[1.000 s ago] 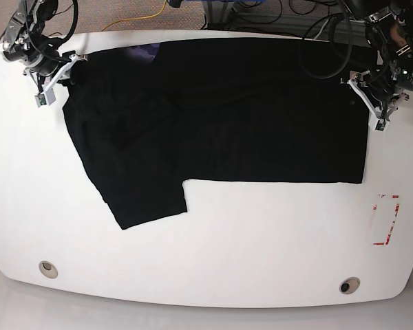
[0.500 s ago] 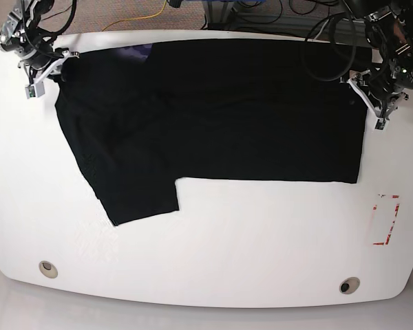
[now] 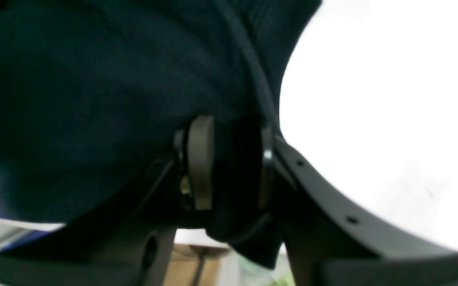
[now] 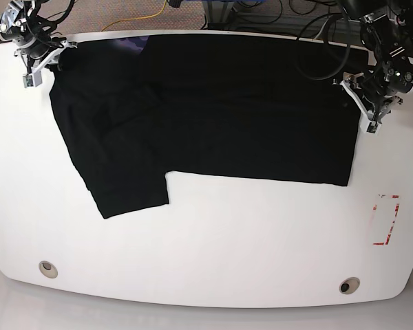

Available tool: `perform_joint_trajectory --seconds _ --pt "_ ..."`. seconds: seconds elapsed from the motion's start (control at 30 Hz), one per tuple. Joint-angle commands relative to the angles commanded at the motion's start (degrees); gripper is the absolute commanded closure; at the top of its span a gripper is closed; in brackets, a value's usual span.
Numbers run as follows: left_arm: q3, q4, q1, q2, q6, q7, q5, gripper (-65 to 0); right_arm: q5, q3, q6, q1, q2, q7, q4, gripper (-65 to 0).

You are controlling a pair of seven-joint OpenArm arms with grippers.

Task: Layout the t-shirt on the table in an organized manner, then fold the t-shirt properly
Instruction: 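Pull the shirt edge back toward the table edge with both grippers, then reach both grippers across the shirt to its hem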

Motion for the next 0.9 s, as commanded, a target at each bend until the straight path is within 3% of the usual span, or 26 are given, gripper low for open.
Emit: perform_joint_trajectory --seconds 0.13,0.27,0.33,0.4,0.53,0.63,0.77,0.9 --pt "0.0 4.3 -3.1 0.2 0.0 4.0 0.0 -34.2 0.0 -0.3 0.0 0.1 -0.1 -0.3 5.2 -15.4" --pt "0.0 7.0 -6.8 0.4 0.0 6.4 0.0 -34.3 -0.3 -0.3 0.0 3.8 -0.1 -4.3 8.0 -16.5" --pt "0.0 7.2 -9.1 0.4 0.0 7.6 0.0 -34.3 -0.4 -0.2 0.0 5.7 -0.1 -6.7 8.2 -20.3" --pt "-0.1 7.1 -12.0 0.4 0.0 8.9 0.0 -34.3 -0.4 -0.2 0.0 8.3 0.1 -8.0 8.2 -28.5" --pt "-0.1 6.8 -16.9 0.4 0.0 9.1 0.3 -34.4 -0.4 -0.3 0.0 12.4 0.3 -8.0 8.2 -45.3" --pt "-0.1 4.2 -20.4 0.4 0.0 9.1 0.3 -34.4 -0.4 -0.5 0.0 15.9 0.3 -8.1 7.6 -53.9" --pt "-0.3 -1.2 -24.5 0.4 0.0 7.9 0.3 -34.4 -0.4 -3.4 0.0 21.0 0.5 -8.1 3.2 -56.1" --pt "-0.1 -5.9 -26.8 0.4 0.0 4.3 0.3 -34.4 -0.4 -7.4 0.0 27.0 2.9 -7.7 -4.5 -56.1"
